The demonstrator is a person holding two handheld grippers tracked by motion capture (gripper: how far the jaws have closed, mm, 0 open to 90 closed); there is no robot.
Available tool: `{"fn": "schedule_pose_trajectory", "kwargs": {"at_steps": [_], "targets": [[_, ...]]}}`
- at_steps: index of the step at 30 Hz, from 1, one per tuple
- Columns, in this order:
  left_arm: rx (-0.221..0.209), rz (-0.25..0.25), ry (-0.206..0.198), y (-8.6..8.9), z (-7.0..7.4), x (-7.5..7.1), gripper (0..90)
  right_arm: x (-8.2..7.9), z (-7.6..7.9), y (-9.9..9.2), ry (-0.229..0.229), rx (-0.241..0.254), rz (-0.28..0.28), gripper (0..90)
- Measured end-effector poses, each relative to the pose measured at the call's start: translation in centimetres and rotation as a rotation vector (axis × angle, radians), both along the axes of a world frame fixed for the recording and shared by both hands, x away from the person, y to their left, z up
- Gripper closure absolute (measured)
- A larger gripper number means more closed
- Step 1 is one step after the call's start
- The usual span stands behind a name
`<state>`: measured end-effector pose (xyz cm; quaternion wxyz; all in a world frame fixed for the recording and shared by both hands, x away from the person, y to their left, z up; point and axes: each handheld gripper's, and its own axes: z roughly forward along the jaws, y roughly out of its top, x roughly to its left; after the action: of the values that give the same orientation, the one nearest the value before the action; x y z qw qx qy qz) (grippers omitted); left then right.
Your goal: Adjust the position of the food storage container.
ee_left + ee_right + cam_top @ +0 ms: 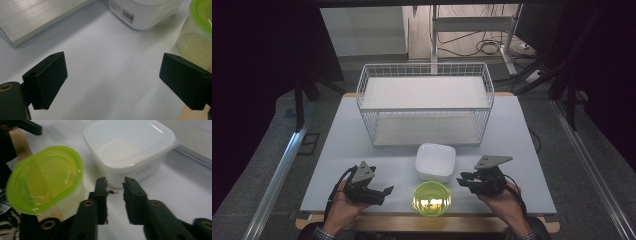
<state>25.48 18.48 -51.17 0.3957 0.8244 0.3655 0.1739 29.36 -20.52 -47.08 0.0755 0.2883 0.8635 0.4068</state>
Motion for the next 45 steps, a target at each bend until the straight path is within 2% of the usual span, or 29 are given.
{"fn": "schedule_pose_trajectory", "kwargs": {"at_steps": [1,2,4,9,11,13,14,19,21,23,24,27,29,32,33,34,35,38,39,43,45], "targets": [[0.009,-0.001,-0.002,-0.1,0.0,0.0,8.6,-0.3,0.3,0.6,0.001,0.006,0.025,82.8],[0.009,-0.001,-0.002,-0.1,0.0,0.0,8.7,-0.3,0.3,0.6,0.001,0.006,0.025,82.8],[0.023,0.005,-0.006,-0.1,-0.1,0.0,8.8,-0.8,0.4,1.7,0.005,-0.005,0.053,89.2],[0.032,0.012,-0.013,-0.1,-0.2,0.1,8.8,-1.1,0.4,3.1,0.023,-0.018,0.090,89.7],[0.042,0.018,-0.019,0.0,-0.2,0.2,8.8,-1.2,0.5,4.2,0.049,-0.006,0.113,89.6],[0.044,0.021,-0.021,0.1,-0.2,0.2,8.8,-1.2,0.5,4.5,0.060,0.000,0.121,89.6],[0.045,0.023,-0.024,0.1,-0.2,0.2,8.8,-1.3,0.5,5.4,0.067,0.005,0.149,89.6],[0.055,0.031,-0.031,0.3,-0.1,0.2,8.8,-1.8,0.4,7.4,0.054,-0.020,0.204,89.6],[0.061,0.036,-0.028,0.4,-0.2,0.3,8.8,-2.1,0.4,9.4,0.060,-0.031,0.253,89.5],[0.076,0.038,-0.027,0.5,-0.3,0.3,8.8,-2.3,0.4,10.4,0.058,-0.030,0.277,89.5],[0.076,0.038,-0.027,0.5,-0.3,0.3,8.8,-2.3,0.4,10.4,0.058,-0.030,0.277,89.5],[0.077,0.037,-0.027,0.5,-0.3,0.3,8.8,-2.7,0.6,12.2,0.061,-0.027,0.318,89.5],[0.080,0.038,-0.028,0.5,-0.3,0.3,8.8,-3.2,0.4,14.0,0.065,-0.042,0.361,89.4],[0.081,0.036,-0.027,0.4,-0.3,0.3,8.8,-3.4,0.1,14.8,0.068,-0.062,0.378,89.4],[0.087,0.033,-0.026,0.4,-0.3,0.3,8.8,-3.6,-0.4,15.4,0.074,-0.089,0.389,89.4],[0.090,0.033,-0.026,0.4,-0.4,0.3,8.8,-3.6,-0.4,15.4,0.074,-0.089,0.389,89.4],[0.094,0.031,-0.027,0.4,-0.4,0.3,8.8,-3.7,-0.7,15.5,0.076,-0.117,0.394,89.4],[0.092,0.032,-0.026,0.3,-0.4,0.2,8.8,-3.7,-0.9,15.3,0.084,-0.131,0.390,89.4],[0.098,0.029,-0.028,0.3,-0.4,0.3,8.8,-3.7,-0.9,14.7,0.099,-0.123,0.385,89.4],[0.113,0.024,-0.027,0.1,-0.5,0.3,8.8,-3.9,-0.8,14.0,0.091,-0.135,0.373,89.4],[0.113,0.026,-0.024,0.0,-0.6,0.2,8.8,-4.0,-0.7,12.9,0.089,-0.142,0.351,89.3]]}}
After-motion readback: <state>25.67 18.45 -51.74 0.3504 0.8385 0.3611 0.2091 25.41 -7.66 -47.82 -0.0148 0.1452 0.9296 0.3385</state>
